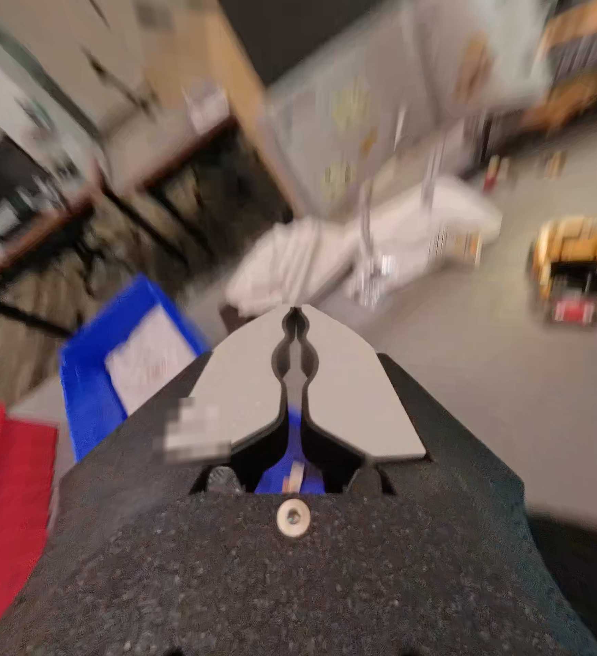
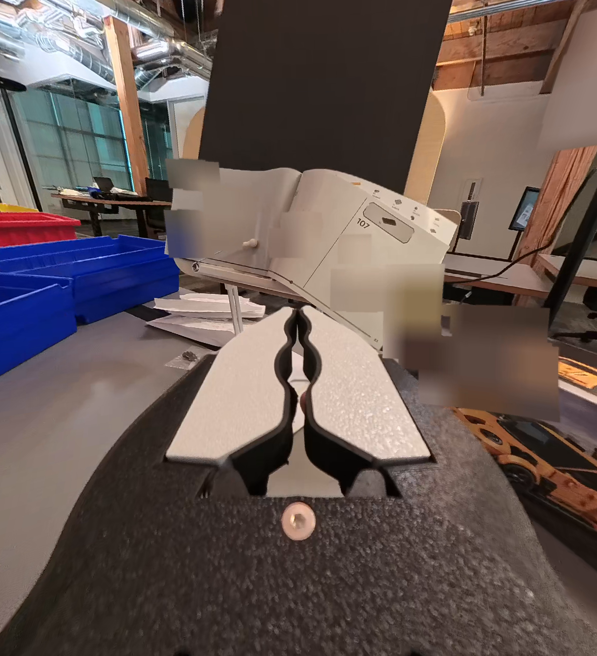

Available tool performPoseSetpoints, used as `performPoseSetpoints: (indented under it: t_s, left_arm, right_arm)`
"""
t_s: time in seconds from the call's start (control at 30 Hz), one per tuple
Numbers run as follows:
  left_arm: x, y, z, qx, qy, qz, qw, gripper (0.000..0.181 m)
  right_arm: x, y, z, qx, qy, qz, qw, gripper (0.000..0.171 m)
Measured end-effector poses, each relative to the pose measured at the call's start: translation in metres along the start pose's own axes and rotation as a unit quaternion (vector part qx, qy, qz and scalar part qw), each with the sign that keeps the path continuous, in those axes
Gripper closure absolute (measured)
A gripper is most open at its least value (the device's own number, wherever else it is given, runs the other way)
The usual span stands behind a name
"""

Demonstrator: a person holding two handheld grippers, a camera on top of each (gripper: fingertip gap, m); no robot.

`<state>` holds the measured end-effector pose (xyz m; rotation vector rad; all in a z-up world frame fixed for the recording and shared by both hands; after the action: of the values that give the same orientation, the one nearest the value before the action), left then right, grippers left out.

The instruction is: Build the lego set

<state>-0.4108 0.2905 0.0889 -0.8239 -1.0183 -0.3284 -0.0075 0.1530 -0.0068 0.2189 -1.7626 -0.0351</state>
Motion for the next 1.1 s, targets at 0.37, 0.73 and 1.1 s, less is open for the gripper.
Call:
performPoseSetpoints:
  t_s: [0.37, 0.73, 1.1]
  left_arm:
    - [-0.242, 0.022, 0.040, -0.147, 0.043, 0.463, 0.873, 0.162]
    - [-0.265, 0.050, 0.025, -0.208, 0.124, 0.487, 0.839, 0.157]
    - [-0.190, 0.029, -0.014, -0.322, 0.005, 0.264, 0.909, 0.173]
  right_arm:
    - [-0.018, -0.028, 0.014, 0.022, -0.032, 0.030, 0.999, 0.171]
    - [-0.032, -0.036, 0.021, 0.034, -0.059, 0.049, 0.997, 0.171]
    - [-0.033, -0.037, 0.027, 0.060, -0.055, 0.049, 0.995, 0.171]
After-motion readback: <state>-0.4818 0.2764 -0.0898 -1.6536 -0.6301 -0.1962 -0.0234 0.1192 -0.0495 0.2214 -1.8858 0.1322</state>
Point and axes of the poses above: each gripper's, where its closed fingertips meet, y out along the fingers, x out of its top, z = x × y across the jaws, the point moved 5 cm from there along -y, back along the fingers, and after that the axes turned 8 degrees about -y, right-handed, at the moved point
